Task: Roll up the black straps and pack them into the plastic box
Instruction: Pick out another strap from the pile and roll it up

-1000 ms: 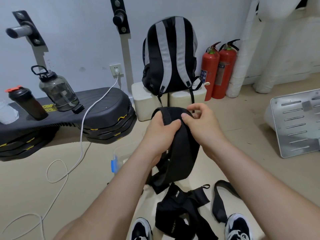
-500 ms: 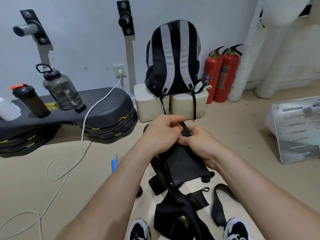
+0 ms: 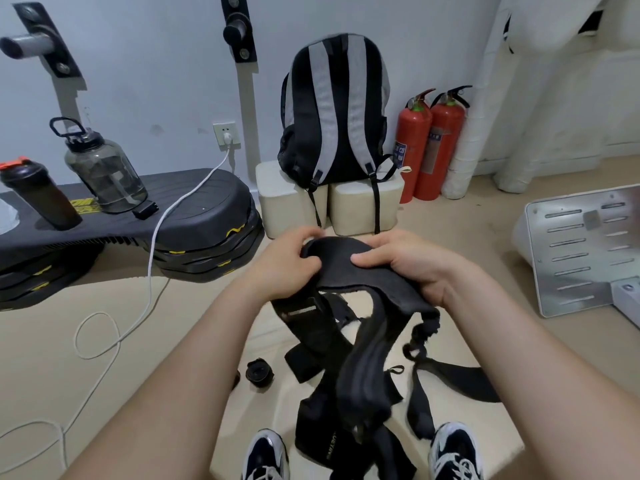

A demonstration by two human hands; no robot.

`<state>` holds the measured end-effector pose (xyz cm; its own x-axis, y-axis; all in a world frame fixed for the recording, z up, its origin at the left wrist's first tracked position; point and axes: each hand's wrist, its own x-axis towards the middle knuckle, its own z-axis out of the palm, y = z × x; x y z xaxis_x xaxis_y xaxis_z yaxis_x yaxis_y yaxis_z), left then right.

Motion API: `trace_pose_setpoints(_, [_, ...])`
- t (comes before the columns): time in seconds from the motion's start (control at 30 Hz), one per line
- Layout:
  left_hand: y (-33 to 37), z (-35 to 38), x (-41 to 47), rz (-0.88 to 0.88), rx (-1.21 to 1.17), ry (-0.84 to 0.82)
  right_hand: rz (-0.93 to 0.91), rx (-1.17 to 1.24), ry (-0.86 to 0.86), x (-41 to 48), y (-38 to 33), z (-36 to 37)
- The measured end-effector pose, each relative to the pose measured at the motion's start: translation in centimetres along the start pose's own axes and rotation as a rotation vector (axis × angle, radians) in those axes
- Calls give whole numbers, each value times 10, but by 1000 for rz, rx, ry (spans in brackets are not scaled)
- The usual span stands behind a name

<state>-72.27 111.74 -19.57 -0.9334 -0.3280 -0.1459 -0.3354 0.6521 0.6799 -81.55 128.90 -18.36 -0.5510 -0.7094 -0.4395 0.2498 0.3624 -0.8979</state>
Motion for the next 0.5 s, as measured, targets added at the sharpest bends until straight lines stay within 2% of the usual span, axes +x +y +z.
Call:
trace_pose_setpoints(0.13, [-8,-19,1,-26,46,-230,-60,-322,-127,-8,1,-12])
trace_pose_setpoints(0.2, [-11,-23,3,14,103,-352,-47,-267,-244,-13,1,-19])
trace_pose_setpoints(0.27, [-13,-18,7,15,191,-396,-34,-163,-292,-16,2,-27])
trace_pose_setpoints(0.37, [-18,1,16,-36,284,-256,-76,-46,-251,-20,4,-36])
trace_pose_setpoints(0.47, [-32,16,22,-62,529,98,-161,152,-133,-30,0,-44])
trace_pose_setpoints(0.5, [-37,17,24,-88,578,165,-177,216,-75,-34,-3,-46])
